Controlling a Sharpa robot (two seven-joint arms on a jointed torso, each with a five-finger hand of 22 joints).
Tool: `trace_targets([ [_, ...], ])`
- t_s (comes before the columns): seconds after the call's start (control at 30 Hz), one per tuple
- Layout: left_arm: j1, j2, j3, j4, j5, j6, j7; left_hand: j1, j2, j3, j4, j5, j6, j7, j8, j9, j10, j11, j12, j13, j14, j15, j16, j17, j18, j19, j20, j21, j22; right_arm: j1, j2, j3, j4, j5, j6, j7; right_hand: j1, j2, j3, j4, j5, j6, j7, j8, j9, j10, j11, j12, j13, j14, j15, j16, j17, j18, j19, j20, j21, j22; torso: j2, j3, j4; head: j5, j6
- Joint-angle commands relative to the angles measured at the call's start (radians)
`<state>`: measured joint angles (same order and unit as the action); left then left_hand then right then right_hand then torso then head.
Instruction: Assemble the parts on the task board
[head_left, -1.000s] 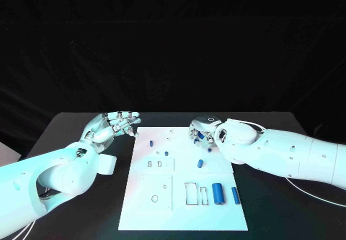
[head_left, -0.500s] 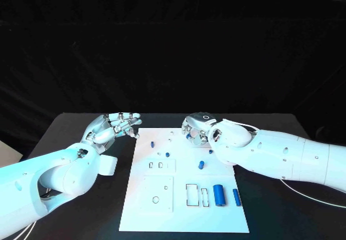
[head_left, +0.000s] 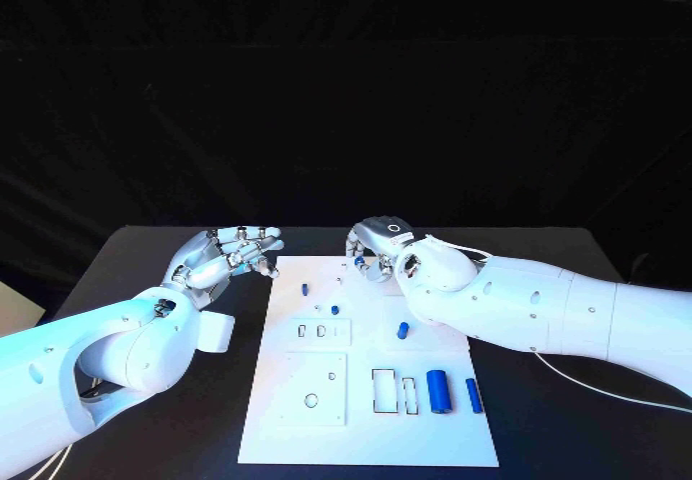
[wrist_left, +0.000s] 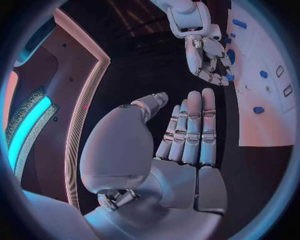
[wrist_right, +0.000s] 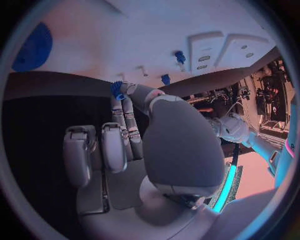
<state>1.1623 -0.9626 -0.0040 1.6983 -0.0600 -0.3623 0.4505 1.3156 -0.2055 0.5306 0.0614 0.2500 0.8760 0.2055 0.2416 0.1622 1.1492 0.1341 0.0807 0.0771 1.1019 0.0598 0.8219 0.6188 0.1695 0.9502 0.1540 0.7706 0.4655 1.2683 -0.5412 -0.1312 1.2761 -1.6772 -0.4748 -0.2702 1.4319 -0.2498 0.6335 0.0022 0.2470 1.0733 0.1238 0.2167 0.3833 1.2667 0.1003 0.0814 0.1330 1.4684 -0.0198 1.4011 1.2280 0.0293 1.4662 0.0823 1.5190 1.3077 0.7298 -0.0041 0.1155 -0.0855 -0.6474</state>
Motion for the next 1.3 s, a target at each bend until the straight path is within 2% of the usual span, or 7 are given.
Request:
trace_targets([
  [0.03, 0.002, 0.003, 0.001, 0.002, -0.001, 0.014, 0.006, -0.005, 0.005, 0.007, 0.0, -0.006, 0.002, 0.005, 0.004, 0.002, 0.002, 0.003, -0.003, 0.002, -0.008, 0.001, 0.005, 0.001, 0.011, -0.007, 0.0, 0.005, 0.003, -0.003, 0.017, 0.0, -0.021, -0.013, -0.038, 0.0, 0.0, 0.012, 0.003, -0.004, 0.002, 0.004, 0.004, -0.002, 0.002, 0.047, -0.049, 0.026, 0.089, 0.047, -0.007, 0.005, 0.0, -0.013, 0.071, -0.006, 0.004, 0.197, 0.001, -0.0005, 0.004, -0.001, -0.003],
  [0.23, 0.006, 0.003, 0.001, 0.005, -0.001, 0.014, 0.005, -0.005, 0.005, 0.007, 0.0, -0.006, 0.002, 0.005, 0.004, 0.002, 0.002, 0.003, -0.003, 0.002, -0.008, 0.001, 0.005, 0.001, 0.011, -0.007, 0.0, 0.005, 0.003, -0.008, 0.046, 0.0, -0.049, -0.008, -0.037, 0.006, -0.003, 0.012, 0.002, -0.004, 0.001, 0.002, 0.004, -0.003, 0.002, 0.045, -0.049, 0.025, 0.09, 0.047, -0.006, 0.006, 0.0, -0.013, 0.071, -0.006, 0.004, 0.197, 0.006, -0.0021, 0.0107, -0.004, -0.001],
  [0.27, 0.007, 0.003, 0.001, 0.005, -0.001, 0.014, 0.005, -0.005, 0.005, 0.007, 0.0, -0.006, 0.002, 0.005, 0.004, 0.002, 0.002, 0.003, -0.003, 0.002, -0.008, 0.001, 0.005, 0.001, 0.011, -0.007, 0.0, 0.005, 0.003, -0.009, 0.05, 0.0, -0.053, -0.008, -0.037, 0.007, -0.003, 0.012, 0.002, -0.004, 0.001, 0.002, 0.004, -0.003, 0.002, 0.045, -0.049, 0.025, 0.09, 0.047, -0.006, 0.006, 0.0, -0.013, 0.071, -0.006, 0.004, 0.197, 0.006, -0.0021, 0.0095, -0.004, -0.001],
  [0.6, 0.013, 0.004, 0.001, 0.008, -0.002, 0.014, 0.004, -0.005, 0.005, 0.007, 0.0, -0.006, 0.002, 0.005, 0.004, 0.002, 0.002, 0.003, -0.003, 0.002, -0.008, 0.001, 0.005, 0.001, 0.011, -0.007, 0.0, 0.005, 0.003, -0.013, 0.068, 0.0, -0.075, -0.002, -0.038, 0.014, -0.006, 0.012, 0.001, -0.004, 0.0, 0.001, 0.004, -0.004, 0.002, 0.044, -0.048, 0.024, 0.091, 0.046, -0.006, 0.005, -0.001, -0.013, 0.07, -0.006, 0.004, 0.197, 0.012, -0.0054, 0.0168, -0.009, -0.002],
  [0.8, 0.016, 0.005, 0.001, 0.008, -0.003, 0.015, 0.004, -0.005, 0.005, 0.008, -0.001, -0.006, 0.002, 0.006, 0.004, 0.002, 0.002, 0.003, -0.003, 0.002, -0.009, 0.001, 0.007, 0.001, 0.011, -0.008, 0.0, 0.008, 0.004, -0.015, 0.077, 0.0, -0.087, 0.0, -0.035, 0.016, -0.008, 0.012, 0.001, -0.003, -0.002, 0.001, 0.004, -0.005, 0.002, 0.043, -0.049, 0.023, 0.092, 0.046, -0.006, 0.005, -0.002, -0.013, 0.071, -0.005, 0.004, 0.197, 0.014, -0.0054, 0.02, -0.011, -0.002],
  [0.9, 0.016, 0.006, 0.001, 0.009, -0.003, 0.015, 0.004, -0.005, 0.005, 0.008, -0.001, -0.006, 0.002, 0.006, 0.004, 0.002, 0.002, 0.003, -0.003, 0.002, -0.009, 0.001, 0.007, 0.001, 0.011, -0.008, 0.0, 0.008, 0.004, -0.016, 0.081, 0.0, -0.093, 0.001, -0.032, 0.018, -0.008, 0.012, 0.001, -0.003, -0.002, 0.001, 0.004, -0.005, 0.002, 0.043, -0.049, 0.023, 0.092, 0.046, -0.006, 0.005, -0.002, -0.013, 0.071, -0.005, 0.004, 0.197, 0.014, -0.0065, 0.0197, -0.01, -0.004],
  [1.3, 0.018, 0.006, 0.001, 0.008, -0.005, 0.016, 0.002, -0.005, 0.005, 0.008, -0.001, -0.006, 0.002, 0.006, 0.004, 0.002, 0.002, 0.003, -0.003, 0.002, -0.009, 0.001, 0.007, 0.001, 0.011, -0.008, 0.0, 0.008, 0.004, -0.023, 0.091, -0.001, -0.117, -0.001, -0.014, 0.015, -0.011, 0.012, 0.0, -0.004, -0.005, -0.001, 0.004, -0.007, 0.002, 0.041, -0.048, 0.021, 0.093, 0.046, -0.006, 0.005, -0.003, -0.012, 0.069, -0.005, 0.002, 0.195, 0.014, -0.0067, 0.0177, -0.005, -0.008],
])
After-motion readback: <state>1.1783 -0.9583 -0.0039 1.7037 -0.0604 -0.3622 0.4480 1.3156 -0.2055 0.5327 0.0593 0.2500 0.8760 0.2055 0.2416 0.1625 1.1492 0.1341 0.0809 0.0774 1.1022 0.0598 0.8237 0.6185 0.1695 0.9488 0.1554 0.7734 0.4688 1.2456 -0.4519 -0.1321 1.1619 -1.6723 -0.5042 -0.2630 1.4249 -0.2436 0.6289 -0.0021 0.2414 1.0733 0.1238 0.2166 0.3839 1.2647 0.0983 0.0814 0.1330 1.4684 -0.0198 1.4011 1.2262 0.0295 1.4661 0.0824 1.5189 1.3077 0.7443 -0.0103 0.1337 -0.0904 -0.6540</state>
